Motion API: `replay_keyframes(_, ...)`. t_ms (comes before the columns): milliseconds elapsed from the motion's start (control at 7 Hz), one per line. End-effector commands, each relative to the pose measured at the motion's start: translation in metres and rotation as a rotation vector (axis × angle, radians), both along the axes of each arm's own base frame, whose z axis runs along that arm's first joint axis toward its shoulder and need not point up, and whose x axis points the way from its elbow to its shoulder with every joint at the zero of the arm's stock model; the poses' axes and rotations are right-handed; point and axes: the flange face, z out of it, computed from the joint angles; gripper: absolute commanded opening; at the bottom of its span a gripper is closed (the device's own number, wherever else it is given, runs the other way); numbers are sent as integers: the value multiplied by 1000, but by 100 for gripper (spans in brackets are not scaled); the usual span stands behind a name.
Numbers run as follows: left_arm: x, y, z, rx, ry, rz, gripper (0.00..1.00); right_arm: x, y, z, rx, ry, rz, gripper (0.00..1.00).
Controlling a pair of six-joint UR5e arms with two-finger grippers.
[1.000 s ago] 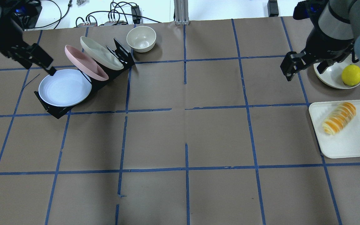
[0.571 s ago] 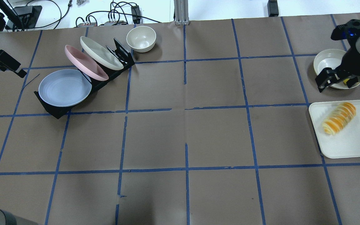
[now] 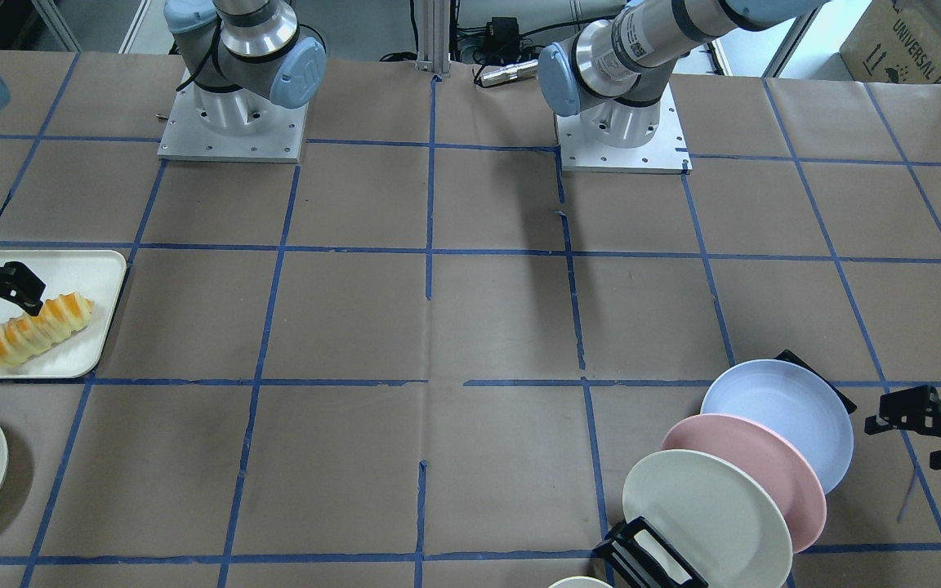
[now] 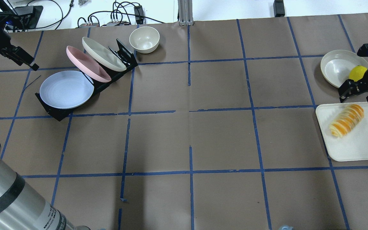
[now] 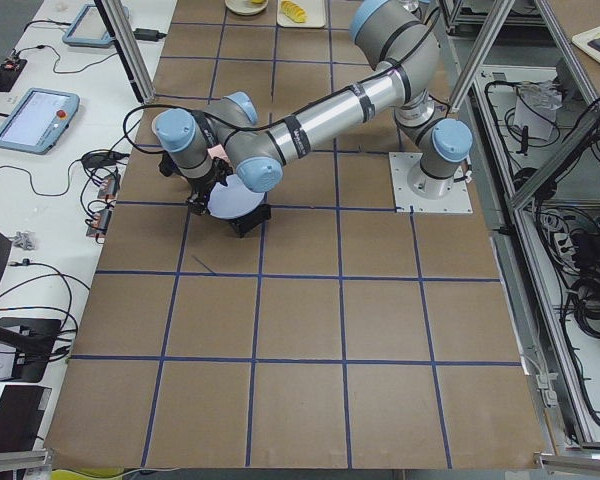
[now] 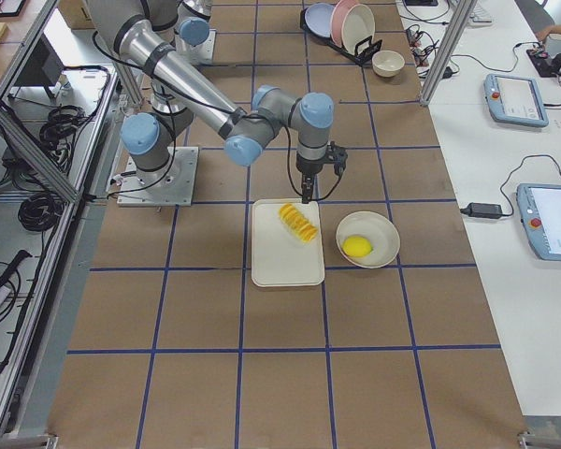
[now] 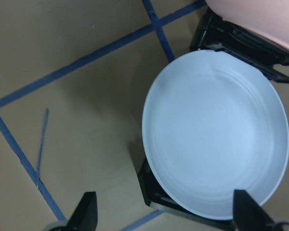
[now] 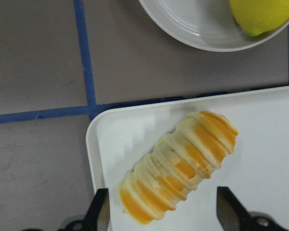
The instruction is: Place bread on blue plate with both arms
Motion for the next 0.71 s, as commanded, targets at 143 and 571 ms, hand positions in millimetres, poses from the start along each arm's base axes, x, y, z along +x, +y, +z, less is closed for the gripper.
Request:
replay_keyframes(143,-19,-25,-69,67,44,-17,100,-29,-11,-59,22,-20,-38,78)
replay_keyframes(571,-25,-20,-81,105,52,12,78,-28,-10,-68,16,-16,-38,78)
